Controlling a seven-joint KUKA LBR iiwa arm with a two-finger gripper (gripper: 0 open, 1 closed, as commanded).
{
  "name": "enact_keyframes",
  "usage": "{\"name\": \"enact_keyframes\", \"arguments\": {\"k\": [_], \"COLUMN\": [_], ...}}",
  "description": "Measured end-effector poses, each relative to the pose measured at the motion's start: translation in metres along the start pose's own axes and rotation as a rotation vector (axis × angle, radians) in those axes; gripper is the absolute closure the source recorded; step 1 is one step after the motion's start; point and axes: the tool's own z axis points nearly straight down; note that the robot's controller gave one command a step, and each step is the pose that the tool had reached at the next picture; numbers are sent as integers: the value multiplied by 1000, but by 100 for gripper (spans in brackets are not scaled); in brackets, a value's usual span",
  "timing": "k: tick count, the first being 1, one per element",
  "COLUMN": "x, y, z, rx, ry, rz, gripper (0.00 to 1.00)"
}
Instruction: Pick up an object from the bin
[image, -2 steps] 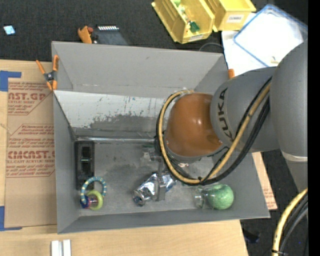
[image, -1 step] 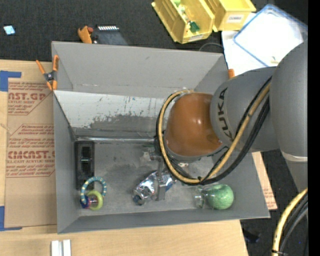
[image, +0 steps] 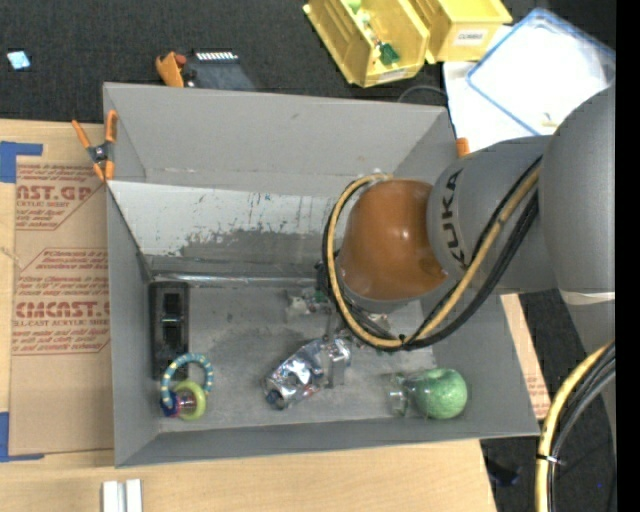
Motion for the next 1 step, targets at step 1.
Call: {"name": "enact_keyframes", "arguments": {"k": [1], "x": [36], "y": [-23], "z": [4], "rx": [-1], "ry": [4], "rz": [-71], "gripper": [100]}}
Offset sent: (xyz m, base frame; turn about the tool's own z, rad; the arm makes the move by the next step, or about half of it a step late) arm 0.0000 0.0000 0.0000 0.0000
